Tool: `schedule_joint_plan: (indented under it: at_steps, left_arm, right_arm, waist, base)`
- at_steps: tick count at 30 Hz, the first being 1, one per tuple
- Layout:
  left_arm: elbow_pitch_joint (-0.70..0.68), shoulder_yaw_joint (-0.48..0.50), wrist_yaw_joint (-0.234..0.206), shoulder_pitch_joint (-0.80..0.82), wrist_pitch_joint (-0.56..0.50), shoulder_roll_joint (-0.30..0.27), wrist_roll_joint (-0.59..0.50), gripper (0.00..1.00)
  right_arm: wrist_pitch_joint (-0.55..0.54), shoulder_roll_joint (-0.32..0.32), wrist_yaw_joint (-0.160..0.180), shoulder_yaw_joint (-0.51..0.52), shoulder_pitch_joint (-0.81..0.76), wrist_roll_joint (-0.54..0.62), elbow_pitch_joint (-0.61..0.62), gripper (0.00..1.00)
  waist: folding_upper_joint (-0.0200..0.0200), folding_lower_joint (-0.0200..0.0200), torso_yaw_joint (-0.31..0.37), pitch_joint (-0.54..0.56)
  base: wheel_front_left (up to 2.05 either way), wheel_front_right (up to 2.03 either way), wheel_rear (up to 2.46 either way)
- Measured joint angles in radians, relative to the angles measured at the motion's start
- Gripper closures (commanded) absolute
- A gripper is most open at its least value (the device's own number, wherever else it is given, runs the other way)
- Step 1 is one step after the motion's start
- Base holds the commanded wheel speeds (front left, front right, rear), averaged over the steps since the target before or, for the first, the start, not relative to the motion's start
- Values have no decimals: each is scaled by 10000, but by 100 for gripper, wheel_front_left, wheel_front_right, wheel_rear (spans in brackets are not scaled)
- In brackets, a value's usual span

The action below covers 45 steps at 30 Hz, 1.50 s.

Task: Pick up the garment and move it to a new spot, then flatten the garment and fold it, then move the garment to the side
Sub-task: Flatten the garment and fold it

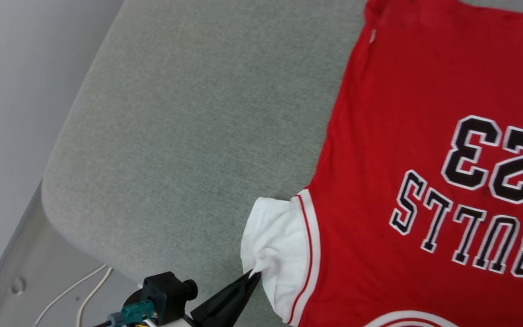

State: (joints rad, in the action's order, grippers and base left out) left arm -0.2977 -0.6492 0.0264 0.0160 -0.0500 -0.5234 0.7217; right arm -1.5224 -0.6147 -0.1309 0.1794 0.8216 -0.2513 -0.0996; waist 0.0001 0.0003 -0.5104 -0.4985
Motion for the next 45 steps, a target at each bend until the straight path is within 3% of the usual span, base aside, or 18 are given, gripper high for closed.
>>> schedule_joint_plan:
  at_steps: [7, 16, 17, 18, 19, 25, 31, 45]
  left_arm:
    - [-146, -23, -40, 115, 228, 291, -40, 100]
    - [-242, 127, -255, 29, 575, 297, -63, 100]
    - [-242, 128, -265, 21, 604, 297, -65, 100]
    - [-244, 128, -274, 14, 612, 299, -63, 100]
    - [-242, 132, -278, 0, 619, 305, -63, 100]
    - [-174, 81, -203, 221, 522, 295, -182, 100]
    - [94, 234, -280, 494, 301, 86, -199, 100]
    - [313, 1012, -930, -13, 190, -719, 54, 100]
  right_arm:
    - [-242, 387, 0, 52, 1438, 966, -729, 0]
    - [-13, 612, 0, -31, 1964, 1459, -1467, 0]
    - [-8, 617, 0, 0, 1966, 1459, -1534, 51]
    - [4, 621, 0, 23, 1966, 1457, -1578, 95]
    - [36, 621, 0, 36, 1966, 1446, -1615, 100]
    - [483, 343, 0, 286, 1493, 1129, -1894, 100]
    - [560, 370, 0, 583, -171, 458, -1590, 100]
    - [1480, 869, 0, 445, -4429, -1616, 506, 100]
  waist:
    - [0, 0, -673, -887]
    - [0, -2, -768, -1363]
    - [0, -2, -761, -1382]
    - [-1, -2, -756, -1391]
    - [-1, -2, -754, -1393]
    - [-1, -3, -778, -1085]
    - [-1, -2, -567, -115]
    - [0, -3, 1274, 1922]
  base:
    - [0, 0, 0]
    - [0, 0, 0]
    - [0, 0, 0]
    - [0, 0, 0]
    - [0, 0, 0]
    - [0, 0, 0]
    - [0, 0, 0]
    - [0, 0, 0]
